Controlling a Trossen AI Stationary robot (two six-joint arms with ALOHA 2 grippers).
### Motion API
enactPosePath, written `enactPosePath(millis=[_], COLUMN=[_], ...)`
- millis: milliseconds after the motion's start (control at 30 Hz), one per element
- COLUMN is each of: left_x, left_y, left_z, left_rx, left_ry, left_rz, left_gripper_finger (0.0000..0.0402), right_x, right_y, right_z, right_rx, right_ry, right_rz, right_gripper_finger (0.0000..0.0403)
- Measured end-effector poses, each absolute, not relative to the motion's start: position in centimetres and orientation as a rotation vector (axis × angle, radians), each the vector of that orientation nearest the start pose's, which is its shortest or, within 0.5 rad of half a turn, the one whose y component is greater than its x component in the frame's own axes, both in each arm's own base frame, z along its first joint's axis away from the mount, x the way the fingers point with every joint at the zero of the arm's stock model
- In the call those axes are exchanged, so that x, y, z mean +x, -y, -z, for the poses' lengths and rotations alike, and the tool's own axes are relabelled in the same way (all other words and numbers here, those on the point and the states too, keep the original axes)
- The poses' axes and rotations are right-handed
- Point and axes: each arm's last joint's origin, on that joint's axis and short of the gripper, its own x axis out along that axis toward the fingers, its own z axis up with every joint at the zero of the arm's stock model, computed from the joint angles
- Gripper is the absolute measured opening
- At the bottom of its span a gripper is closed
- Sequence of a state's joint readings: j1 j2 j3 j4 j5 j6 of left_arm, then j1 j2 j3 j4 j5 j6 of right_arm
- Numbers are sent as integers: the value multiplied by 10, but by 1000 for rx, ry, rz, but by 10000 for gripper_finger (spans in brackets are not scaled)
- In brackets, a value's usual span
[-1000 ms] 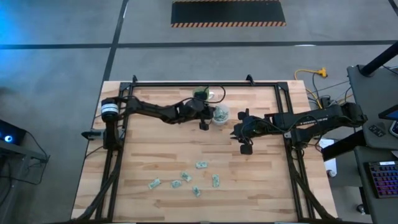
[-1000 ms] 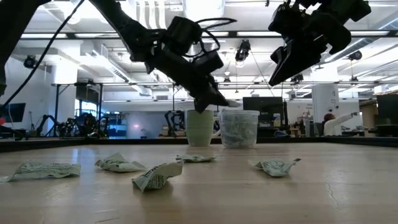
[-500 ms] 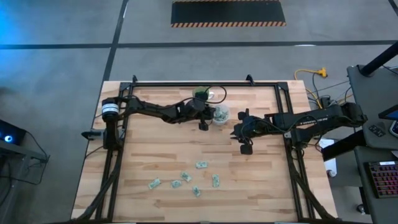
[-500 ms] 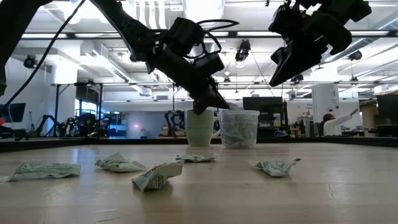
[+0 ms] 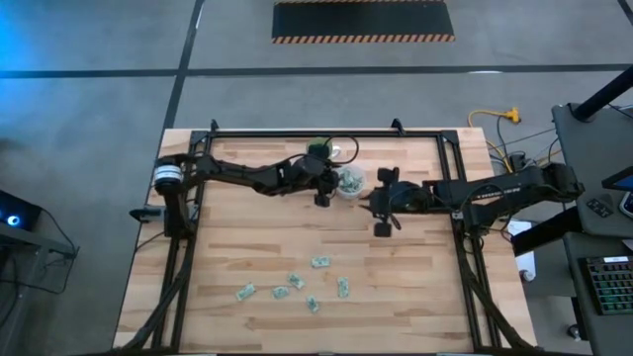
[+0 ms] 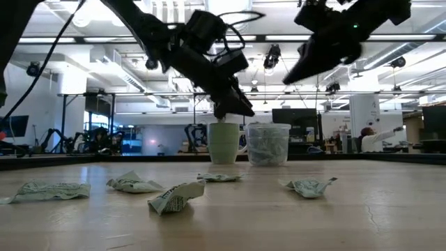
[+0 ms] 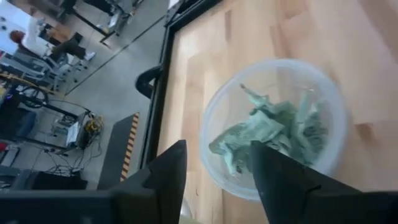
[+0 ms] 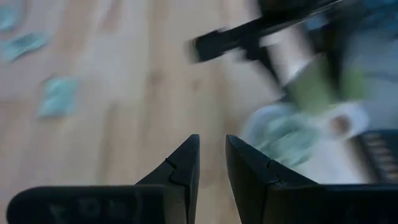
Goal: Pick and place Stevia / Truvia into bins
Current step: Put the stevia packet into the transparent container
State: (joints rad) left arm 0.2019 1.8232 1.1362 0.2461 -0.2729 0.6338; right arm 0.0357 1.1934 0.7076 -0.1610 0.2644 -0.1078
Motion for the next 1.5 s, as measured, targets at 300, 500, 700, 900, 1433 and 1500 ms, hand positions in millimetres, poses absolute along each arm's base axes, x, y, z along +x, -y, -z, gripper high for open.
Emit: enactPosePath(millis=[300, 500, 700, 900, 1433, 1500], left_x=[351, 310, 269, 242, 223, 224], left_y=[-57, -33, -17, -12, -9, -9], left_z=[-234, -230, -219, -214, -221, -219], left_rx=[557, 503, 425, 396, 321, 321], left_ry=[-689, -693, -652, -570, -505, -514], left_rz=[-225, -130, -86, -97, -113, -110], left_gripper_finger=[162, 162, 162, 162, 162, 162], right_x=[244, 242, 254, 279, 311, 311], right_y=[29, 57, 83, 109, 132, 132], right_z=[-229, -224, -206, -189, -172, -172], right_rx=[-193, -133, -97, -85, 17, 21], right_ry=[-601, -532, -571, -655, -920, -927], right_rz=[260, 225, 214, 231, 226, 225], right_gripper_finger=[68, 68, 68, 68, 68, 68])
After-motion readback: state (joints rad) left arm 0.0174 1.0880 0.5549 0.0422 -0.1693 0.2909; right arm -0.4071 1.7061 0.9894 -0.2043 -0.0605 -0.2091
